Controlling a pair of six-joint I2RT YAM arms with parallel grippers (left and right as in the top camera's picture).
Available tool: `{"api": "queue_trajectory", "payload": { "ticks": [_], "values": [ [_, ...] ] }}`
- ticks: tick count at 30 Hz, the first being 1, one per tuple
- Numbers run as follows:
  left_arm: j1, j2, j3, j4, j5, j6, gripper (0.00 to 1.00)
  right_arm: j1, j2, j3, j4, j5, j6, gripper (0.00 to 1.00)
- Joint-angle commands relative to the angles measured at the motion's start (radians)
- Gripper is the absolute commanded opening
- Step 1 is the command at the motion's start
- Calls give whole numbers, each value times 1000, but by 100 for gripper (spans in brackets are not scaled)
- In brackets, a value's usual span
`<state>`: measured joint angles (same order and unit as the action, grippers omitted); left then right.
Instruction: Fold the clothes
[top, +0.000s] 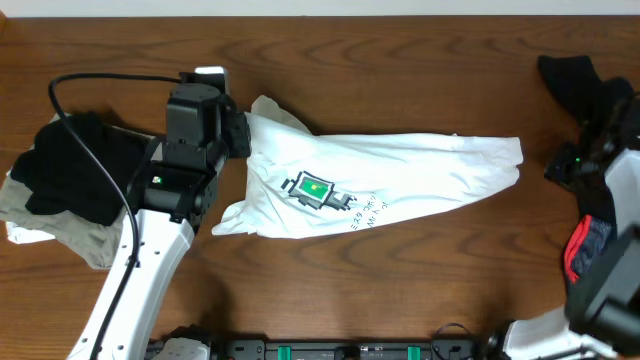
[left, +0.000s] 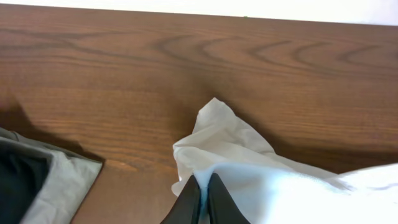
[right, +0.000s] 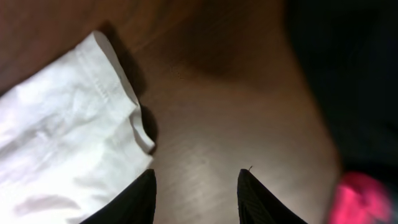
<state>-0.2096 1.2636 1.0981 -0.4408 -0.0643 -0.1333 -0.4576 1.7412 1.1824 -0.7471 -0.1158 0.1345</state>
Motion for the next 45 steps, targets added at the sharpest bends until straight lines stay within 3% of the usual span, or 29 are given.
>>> {"api": "queue_trajectory", "payload": {
  "ticks": [1,12,35,39,45],
  "values": [
    [6,1,-2,-1,-26,8,6,16,86,0,46,-122,-51,41],
    [6,3,-2,-16,-26,8,6,27,161,0,289,-323,-64,47],
    [6,3,-2,-23,-26,4,6,85,253,0,417,-288,-34,46],
    [6,3,-2,-23,-26,4,6,85,257,0,427,-283,-31,39],
    [6,3,-2,-23,-26,4,6,85,257,0,444,-277,-23,3]
  ]
}}
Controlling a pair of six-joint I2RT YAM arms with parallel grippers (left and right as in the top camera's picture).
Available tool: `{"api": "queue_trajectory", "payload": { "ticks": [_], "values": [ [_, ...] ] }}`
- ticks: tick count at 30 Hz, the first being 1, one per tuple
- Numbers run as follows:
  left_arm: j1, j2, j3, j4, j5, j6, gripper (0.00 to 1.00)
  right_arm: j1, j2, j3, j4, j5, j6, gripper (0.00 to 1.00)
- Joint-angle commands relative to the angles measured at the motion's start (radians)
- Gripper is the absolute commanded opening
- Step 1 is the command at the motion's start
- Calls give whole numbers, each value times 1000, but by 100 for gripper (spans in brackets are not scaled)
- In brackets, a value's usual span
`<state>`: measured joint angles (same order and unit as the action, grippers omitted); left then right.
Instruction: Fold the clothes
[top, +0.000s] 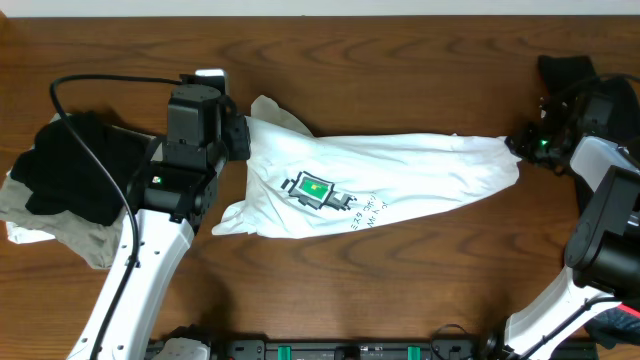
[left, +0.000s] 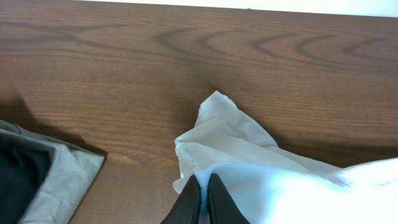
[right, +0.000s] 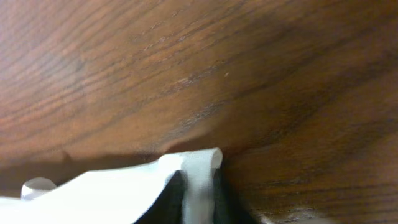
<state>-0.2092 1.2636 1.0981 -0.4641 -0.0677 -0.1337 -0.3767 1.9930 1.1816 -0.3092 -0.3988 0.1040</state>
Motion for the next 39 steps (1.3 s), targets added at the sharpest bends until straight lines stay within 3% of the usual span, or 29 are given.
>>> {"api": "queue_trajectory", "payload": {
  "ticks": [1,7,15,28,39],
  "values": [
    [6,3,-2,1,-23,5,6,4,5,0,6,6,8,1],
    [6,-6,1,3,-24,10,6,-4,-70,27,-35,6,15,1],
    [13,-90,88,-15,-23,35,6,-13,-386,180,-242,74,8,1],
    [13,-324,329,-277,-23,35,6,-18,-877,305,-516,246,6,1],
    [13,-500,532,-370,-24,35,6,-18,-1106,320,-579,288,8,1]
  ]
}}
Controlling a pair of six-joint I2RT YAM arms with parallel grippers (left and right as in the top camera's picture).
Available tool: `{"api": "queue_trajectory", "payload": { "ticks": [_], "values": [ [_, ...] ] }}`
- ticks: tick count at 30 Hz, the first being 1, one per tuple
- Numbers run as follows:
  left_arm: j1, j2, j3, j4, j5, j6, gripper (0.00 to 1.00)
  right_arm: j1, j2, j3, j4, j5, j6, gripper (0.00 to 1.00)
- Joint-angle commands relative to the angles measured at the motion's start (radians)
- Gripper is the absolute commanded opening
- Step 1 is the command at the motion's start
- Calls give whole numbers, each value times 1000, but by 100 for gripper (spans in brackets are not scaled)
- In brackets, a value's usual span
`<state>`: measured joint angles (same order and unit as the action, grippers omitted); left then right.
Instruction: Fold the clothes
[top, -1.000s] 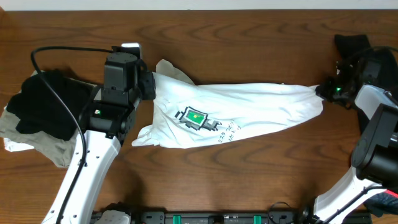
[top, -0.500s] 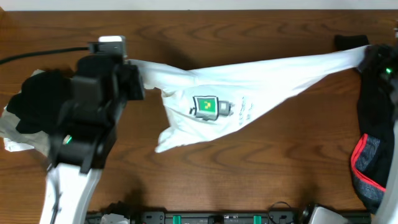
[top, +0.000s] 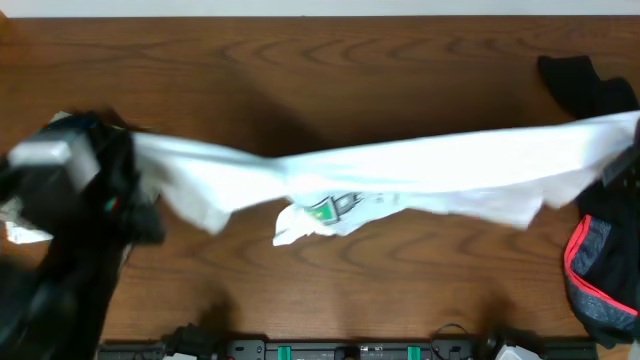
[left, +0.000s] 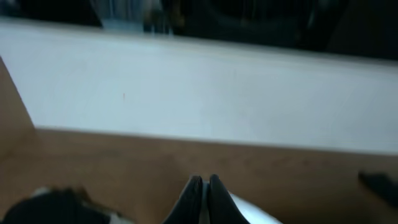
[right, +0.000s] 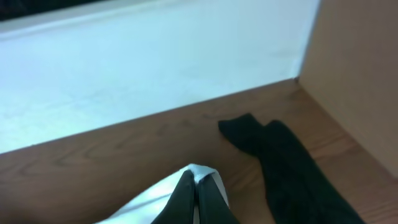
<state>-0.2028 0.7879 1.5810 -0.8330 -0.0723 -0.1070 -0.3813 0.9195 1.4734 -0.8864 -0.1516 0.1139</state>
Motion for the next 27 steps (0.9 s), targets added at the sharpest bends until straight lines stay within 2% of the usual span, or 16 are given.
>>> {"api": "queue_trajectory", "payload": {
  "ticks": [1,7,13,24,27],
  "values": [
    [6,-32,63,-2,-19,9,6,-13,-42,38,-10,46,-2,1],
    [6,-39,115,-18,-69,30,6,-13,-51,126,-74,108,5,1],
    [6,20,114,-2,-105,51,6,-13,-14,135,-80,141,5,1],
    [6,390,114,10,-97,69,6,-10,335,134,-131,130,5,1],
    [5,482,114,-18,13,68,6,-10,418,134,-152,117,5,1]
  ]
}}
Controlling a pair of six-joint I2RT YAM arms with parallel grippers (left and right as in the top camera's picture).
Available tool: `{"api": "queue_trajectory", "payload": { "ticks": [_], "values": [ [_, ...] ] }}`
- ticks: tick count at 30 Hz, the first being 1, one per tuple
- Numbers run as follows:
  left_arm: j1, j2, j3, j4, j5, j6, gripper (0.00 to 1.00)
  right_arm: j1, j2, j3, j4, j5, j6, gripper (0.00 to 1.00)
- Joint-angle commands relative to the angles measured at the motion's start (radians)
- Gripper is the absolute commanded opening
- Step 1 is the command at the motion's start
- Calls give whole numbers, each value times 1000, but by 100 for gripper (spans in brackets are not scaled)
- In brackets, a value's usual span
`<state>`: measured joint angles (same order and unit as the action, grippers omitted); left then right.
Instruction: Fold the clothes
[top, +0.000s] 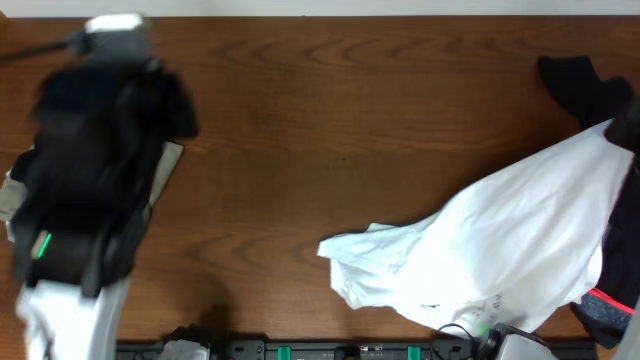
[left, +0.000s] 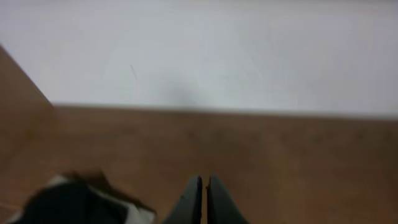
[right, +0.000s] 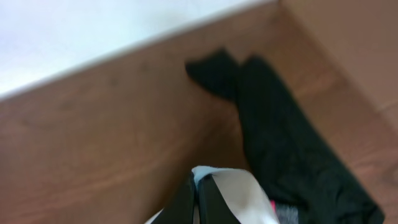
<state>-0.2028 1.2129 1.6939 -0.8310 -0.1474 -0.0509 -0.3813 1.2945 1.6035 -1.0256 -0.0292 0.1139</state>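
The white T-shirt (top: 500, 250) hangs by one end at the far right and drapes down to the table, its crumpled lower end near the front middle. In the right wrist view my right gripper (right: 199, 179) is shut on a fold of the white shirt (right: 239, 193). My left arm (top: 95, 170) shows as a dark blur at the far left, well away from the shirt. In the left wrist view my left gripper (left: 203, 182) is shut with nothing between its fingers, above bare wood.
A pile of dark and grey clothes (left: 56, 199) lies under the left arm at the table's left edge. A black garment (top: 580, 80) lies at the back right corner, also under the right gripper (right: 280, 155). A red-trimmed garment (top: 605, 300) sits at the front right.
The left gripper has lost the shirt's left end and now sits shut and empty at the far left. The shirt, then stretched in the air across the table, now hangs from the right gripper alone.
The shirt lay bunched across the table with my left gripper shut on its left end and the right one open beside its right end. Then the right gripper was shut on that end. Both arms held it stretched in the air; now only the right holds it.
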Motion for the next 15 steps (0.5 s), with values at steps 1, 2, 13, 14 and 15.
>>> {"api": "queue_trajectory", "payload": {
  "ticks": [1,2,13,14,15],
  "values": [
    [5,76,1,-36,145,11,6,-10,64,4,-16,-5,4,1],
    [5,95,1,-57,210,8,6,-10,79,4,-18,-5,4,1],
    [-32,205,-59,-404,592,8,35,-10,88,5,-11,-35,4,1],
    [-43,215,-77,-425,610,8,39,-10,88,4,-12,-44,4,1],
    [-56,227,-101,-441,624,0,43,-10,88,5,-13,-51,4,1]
  ]
}}
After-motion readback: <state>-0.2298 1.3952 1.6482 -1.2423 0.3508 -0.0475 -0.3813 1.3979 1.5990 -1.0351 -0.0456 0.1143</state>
